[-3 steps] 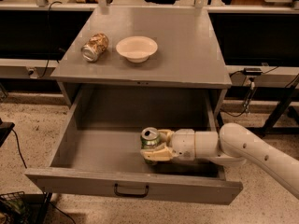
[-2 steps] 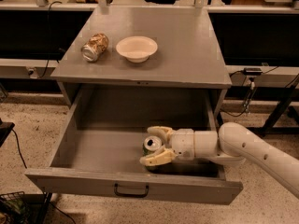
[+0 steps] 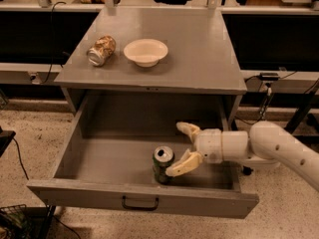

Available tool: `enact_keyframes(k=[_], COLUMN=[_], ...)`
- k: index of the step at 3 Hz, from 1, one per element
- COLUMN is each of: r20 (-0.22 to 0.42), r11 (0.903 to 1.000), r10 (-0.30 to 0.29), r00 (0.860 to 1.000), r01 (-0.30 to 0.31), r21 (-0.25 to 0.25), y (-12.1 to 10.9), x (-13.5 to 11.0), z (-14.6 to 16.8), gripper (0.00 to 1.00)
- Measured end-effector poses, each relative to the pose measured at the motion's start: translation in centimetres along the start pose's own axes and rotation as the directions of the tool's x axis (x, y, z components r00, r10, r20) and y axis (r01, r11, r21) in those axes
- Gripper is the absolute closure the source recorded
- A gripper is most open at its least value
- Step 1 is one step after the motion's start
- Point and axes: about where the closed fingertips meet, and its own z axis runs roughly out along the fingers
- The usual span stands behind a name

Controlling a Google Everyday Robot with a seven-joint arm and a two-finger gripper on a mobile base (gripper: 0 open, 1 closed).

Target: Place green can into top drawer

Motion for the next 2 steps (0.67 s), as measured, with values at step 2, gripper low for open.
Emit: enact_keyframes(k=[2], r20=[0.045], r11=[0.9986], r10=[-0.016], r00=[0.999], r01=[0.013], r21=[0.051], y=[-0.87], x=[-2.06], z=[-4.74], gripper=[0.00])
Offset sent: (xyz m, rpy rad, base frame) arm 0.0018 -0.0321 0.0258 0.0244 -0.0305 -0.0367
